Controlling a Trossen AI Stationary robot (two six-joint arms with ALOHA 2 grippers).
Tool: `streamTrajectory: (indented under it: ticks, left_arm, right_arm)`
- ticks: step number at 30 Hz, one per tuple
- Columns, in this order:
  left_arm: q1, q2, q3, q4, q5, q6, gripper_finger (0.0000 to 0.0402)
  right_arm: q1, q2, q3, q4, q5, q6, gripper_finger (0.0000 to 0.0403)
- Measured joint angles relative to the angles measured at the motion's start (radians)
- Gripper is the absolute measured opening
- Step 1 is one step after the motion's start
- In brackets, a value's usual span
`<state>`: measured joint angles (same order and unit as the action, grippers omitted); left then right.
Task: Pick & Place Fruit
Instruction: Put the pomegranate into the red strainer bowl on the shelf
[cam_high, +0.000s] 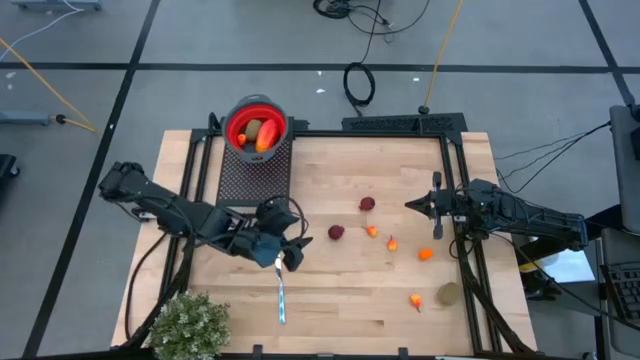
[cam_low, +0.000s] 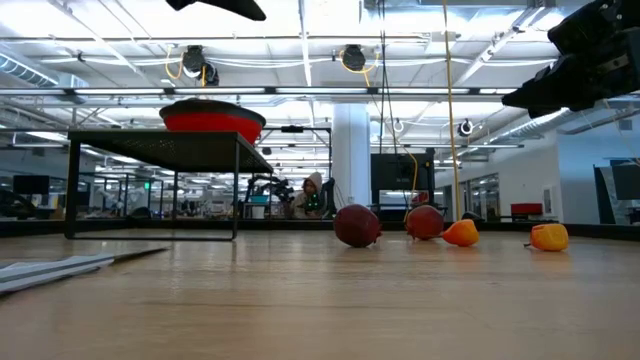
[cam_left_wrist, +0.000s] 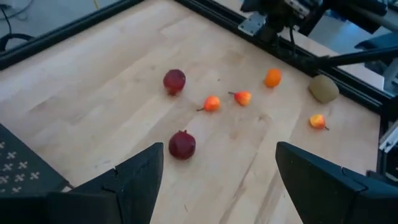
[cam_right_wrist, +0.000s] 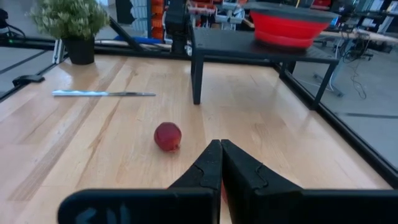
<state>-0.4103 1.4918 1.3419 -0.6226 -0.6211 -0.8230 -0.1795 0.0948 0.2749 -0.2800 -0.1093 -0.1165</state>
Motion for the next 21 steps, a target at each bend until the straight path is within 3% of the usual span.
streamTrajectory:
  ticks: [5, 12, 21]
  left_arm:
    - [0.009, -0.006, -0.032, 0.027, 0.022, 0.021, 0.0310]
    - [0.041, -0.090, -0.136, 0.173, 0.133, 0.143, 0.0310]
    - [0.037, -0.253, -0.302, 0.232, 0.134, 0.183, 0.0310]
  right_arm:
    - [0.000, 0.000, 0.000, 0.052, 0.000, 0.000, 0.0000]
    - [0.000, 0.017, 0.000, 0.108, 0.000, 0.000, 0.0000]
    - [0.000, 0.094, 0.000, 0.189, 0.000, 0.003, 0.0000]
